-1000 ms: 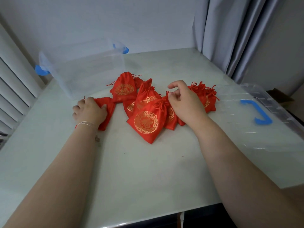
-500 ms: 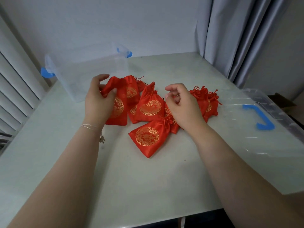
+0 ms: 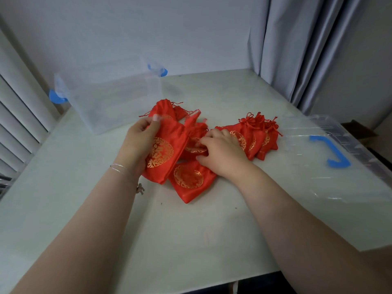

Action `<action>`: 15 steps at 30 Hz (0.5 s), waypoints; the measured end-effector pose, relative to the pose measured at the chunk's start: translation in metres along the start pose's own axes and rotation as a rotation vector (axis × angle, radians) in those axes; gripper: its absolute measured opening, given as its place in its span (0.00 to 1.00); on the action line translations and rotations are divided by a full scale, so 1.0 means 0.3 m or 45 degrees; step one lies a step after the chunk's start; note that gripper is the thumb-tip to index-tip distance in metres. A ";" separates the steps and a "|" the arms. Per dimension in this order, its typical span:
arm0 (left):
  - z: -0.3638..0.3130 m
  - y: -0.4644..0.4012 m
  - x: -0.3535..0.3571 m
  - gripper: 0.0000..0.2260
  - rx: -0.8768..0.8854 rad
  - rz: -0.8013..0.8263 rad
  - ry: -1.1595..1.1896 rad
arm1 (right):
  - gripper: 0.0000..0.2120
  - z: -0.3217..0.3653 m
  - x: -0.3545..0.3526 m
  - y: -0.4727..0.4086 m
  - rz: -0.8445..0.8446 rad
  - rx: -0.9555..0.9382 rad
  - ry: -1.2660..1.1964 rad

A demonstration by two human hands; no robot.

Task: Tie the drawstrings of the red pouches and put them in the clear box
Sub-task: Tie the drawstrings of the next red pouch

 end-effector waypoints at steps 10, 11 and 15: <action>0.041 -0.037 -0.057 0.09 -0.118 -0.102 -0.038 | 0.12 -0.034 -0.113 0.047 -0.041 0.025 -0.226; 0.036 -0.036 -0.059 0.10 -0.113 -0.106 -0.026 | 0.12 -0.040 -0.108 0.049 0.008 0.030 -0.190; 0.024 -0.024 -0.057 0.08 -0.098 -0.097 -0.016 | 0.17 -0.067 -0.054 0.060 0.236 0.104 -0.153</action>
Point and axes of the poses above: each hand's wrist, its own y-axis away from the middle knuckle, its own x-axis out of the palm, z = x × y, the point moved 9 cm from there along -y, towards the middle knuckle, and after that the axes turned 1 degree about -y, right-handed, at the moved point
